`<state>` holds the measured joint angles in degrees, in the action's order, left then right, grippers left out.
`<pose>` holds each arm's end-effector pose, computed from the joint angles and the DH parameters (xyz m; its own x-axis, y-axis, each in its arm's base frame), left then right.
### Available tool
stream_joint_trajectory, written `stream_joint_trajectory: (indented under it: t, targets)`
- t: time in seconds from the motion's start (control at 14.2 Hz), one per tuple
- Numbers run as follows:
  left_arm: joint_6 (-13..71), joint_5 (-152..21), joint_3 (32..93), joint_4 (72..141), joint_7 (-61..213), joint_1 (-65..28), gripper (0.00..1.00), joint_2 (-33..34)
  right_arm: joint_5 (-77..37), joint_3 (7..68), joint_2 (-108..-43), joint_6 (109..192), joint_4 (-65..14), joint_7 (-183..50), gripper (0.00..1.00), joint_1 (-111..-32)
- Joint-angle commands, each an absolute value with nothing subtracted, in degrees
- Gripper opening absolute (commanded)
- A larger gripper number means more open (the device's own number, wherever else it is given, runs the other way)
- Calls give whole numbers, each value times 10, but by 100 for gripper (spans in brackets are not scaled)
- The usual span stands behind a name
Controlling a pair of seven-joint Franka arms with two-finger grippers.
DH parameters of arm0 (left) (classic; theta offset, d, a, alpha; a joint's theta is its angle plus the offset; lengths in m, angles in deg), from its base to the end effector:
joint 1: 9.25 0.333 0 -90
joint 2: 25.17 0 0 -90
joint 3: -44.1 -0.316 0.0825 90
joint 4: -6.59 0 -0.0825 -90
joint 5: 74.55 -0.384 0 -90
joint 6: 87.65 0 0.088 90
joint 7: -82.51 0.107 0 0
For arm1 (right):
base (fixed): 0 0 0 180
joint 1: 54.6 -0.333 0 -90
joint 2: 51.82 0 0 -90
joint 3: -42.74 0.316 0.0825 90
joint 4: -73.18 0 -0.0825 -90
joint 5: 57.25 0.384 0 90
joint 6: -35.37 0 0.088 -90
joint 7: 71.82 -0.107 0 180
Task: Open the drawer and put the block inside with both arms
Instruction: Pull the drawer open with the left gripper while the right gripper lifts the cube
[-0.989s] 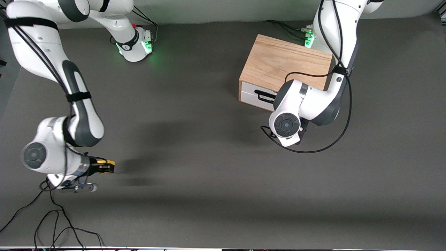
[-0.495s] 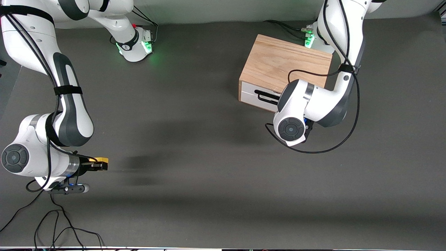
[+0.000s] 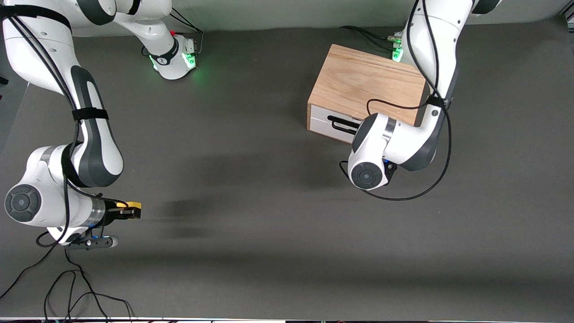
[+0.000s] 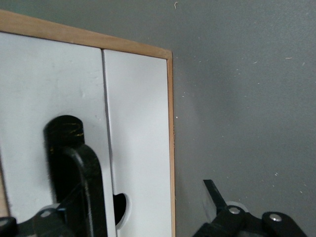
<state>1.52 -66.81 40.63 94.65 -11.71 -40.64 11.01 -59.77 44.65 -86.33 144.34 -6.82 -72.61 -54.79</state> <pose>0.5460 -0.3109 0.2543 0.3546 0.9344 -0.0335 0.7562 -0.3077 -0.5775 0.7077 0.0183 0.3476 0.9948 0.0330 -0.0960 0.0353 -0.9991 0.0225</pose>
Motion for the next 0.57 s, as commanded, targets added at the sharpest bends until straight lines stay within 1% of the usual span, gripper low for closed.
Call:
stream_joint_trajectory:
  t: [0.0, 0.14, 0.49]
  targets:
    - [29, -664, 403, 943, -121, -412, 100, 119, -605, 445, -843, 1421, -66, -721, 0, -557]
    - [54, -664, 403, 942, -121, -412, 100, 119, -605, 445, -843, 1421, -67, -723, 0, -557]
    - [148, -674, 401, 937, -109, -408, 100, 123, -605, 444, -842, 1421, -58, -724, 0, -561]
